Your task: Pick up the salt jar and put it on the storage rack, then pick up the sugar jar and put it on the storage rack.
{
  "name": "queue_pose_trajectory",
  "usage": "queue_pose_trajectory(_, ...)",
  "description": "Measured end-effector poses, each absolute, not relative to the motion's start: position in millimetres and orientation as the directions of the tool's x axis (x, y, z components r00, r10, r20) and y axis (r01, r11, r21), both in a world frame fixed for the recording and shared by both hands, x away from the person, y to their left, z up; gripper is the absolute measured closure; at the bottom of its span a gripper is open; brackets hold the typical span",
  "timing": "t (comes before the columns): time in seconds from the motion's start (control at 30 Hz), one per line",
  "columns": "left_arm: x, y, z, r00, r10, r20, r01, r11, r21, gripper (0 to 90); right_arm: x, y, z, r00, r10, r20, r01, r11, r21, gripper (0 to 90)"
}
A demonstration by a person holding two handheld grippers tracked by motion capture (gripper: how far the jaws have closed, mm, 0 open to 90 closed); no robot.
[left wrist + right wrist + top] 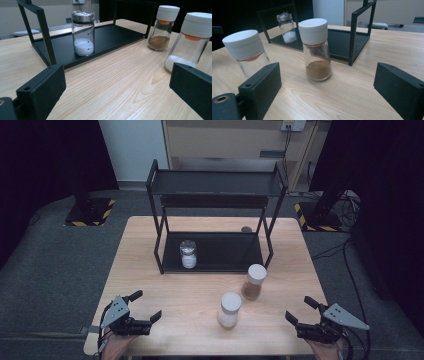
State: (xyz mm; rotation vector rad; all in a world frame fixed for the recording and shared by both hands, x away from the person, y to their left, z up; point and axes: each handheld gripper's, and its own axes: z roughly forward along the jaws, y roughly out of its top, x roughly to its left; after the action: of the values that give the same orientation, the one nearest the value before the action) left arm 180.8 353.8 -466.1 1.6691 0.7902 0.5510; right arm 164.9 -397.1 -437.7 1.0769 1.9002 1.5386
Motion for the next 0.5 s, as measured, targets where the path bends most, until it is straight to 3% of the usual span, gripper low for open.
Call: queue_pose_trajectory(0.5, 181.1, 355.0, -467.9, 0.670, 0.740, -0.061, 0.207, -0.107, 0.973, 0.0, 164.3, -396.3, -437.4, -0.593, 0.798, 0.107, 0.269, 0.071, 0.960, 7.0)
